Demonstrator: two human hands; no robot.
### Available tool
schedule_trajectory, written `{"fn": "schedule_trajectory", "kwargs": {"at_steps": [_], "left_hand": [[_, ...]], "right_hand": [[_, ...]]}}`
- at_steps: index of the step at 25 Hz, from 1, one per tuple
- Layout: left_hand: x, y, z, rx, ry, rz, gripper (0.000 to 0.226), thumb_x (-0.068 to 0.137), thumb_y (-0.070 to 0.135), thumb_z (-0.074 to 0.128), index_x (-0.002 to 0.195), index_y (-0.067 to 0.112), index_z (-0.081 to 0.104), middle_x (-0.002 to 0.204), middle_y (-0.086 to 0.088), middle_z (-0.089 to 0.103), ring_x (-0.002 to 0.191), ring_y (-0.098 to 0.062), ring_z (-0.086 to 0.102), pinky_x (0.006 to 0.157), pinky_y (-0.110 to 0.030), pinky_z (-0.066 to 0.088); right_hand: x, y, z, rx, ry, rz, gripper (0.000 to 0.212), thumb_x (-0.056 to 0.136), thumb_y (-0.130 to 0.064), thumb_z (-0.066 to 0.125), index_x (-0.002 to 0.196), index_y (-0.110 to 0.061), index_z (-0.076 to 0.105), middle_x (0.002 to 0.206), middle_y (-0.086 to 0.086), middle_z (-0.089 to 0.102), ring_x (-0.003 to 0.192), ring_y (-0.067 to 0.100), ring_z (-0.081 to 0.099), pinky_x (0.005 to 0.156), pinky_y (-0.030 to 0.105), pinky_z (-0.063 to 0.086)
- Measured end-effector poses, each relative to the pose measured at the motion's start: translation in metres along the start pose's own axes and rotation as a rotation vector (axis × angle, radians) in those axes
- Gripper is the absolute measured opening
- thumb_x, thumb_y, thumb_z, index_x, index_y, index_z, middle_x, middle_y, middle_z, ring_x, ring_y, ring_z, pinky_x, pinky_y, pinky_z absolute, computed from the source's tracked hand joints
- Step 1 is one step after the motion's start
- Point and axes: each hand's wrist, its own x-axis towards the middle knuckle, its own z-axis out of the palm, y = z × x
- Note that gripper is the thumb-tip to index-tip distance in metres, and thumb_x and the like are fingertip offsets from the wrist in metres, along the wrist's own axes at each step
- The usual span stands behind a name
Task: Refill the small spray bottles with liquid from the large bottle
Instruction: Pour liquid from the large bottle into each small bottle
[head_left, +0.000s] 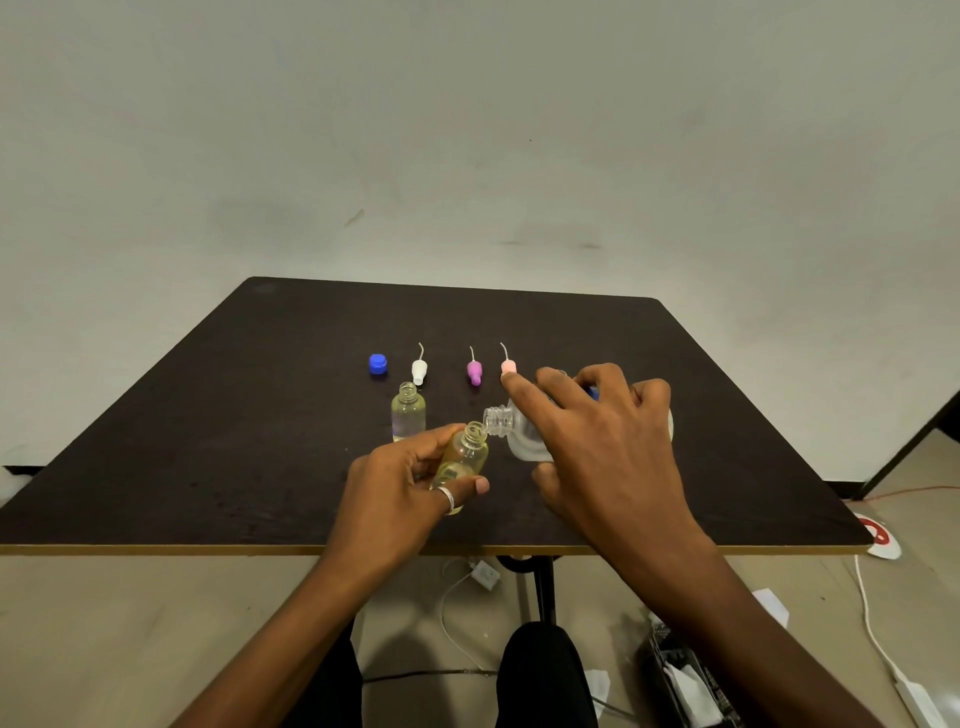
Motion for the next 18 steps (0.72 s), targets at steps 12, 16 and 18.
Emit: {"fn": "schedule_trajectory", "kwargs": {"at_steps": [12, 16, 18], "left_hand": [[-0.0007, -0.004, 0.0015, -0.014, 0.005, 0.015, 0.054, 0.074, 0.028, 0.083, 0.124, 0.033, 0.066, 0.104, 0.021, 0.072, 0.097, 0.012, 0.064, 0.085, -0.01, 0.051], [-0.0004, -0.0063, 0.0024, -0.027, 0.007, 0.017, 0.052, 0.073, 0.025, 0.084, 0.122, 0.033, 0.067, 0.101, 0.023, 0.072, 0.095, 0.013, 0.064, 0.082, -0.006, 0.049], [-0.0003, -0.0075, 0.0021, -0.038, 0.011, 0.012, 0.052, 0.073, 0.025, 0.085, 0.122, 0.033, 0.068, 0.099, 0.023, 0.073, 0.095, 0.012, 0.065, 0.083, -0.008, 0.05]], "right_hand": [[-0.0012, -0.0011, 0.0032, -0.003, 0.015, -0.002, 0.089, 0.052, -0.035, 0.089, 0.133, -0.027, 0.051, 0.123, 0.004, 0.063, 0.099, 0.034, 0.059, 0.072, 0.046, 0.04], [-0.0012, -0.0025, 0.0062, -0.009, 0.006, -0.004, 0.087, 0.054, -0.034, 0.087, 0.133, -0.028, 0.051, 0.124, 0.002, 0.063, 0.099, 0.032, 0.058, 0.072, 0.044, 0.038], [-0.0004, -0.0036, 0.0079, -0.005, -0.001, -0.007, 0.086, 0.055, -0.034, 0.086, 0.134, -0.029, 0.049, 0.124, 0.002, 0.062, 0.1, 0.032, 0.057, 0.072, 0.044, 0.038]]}}
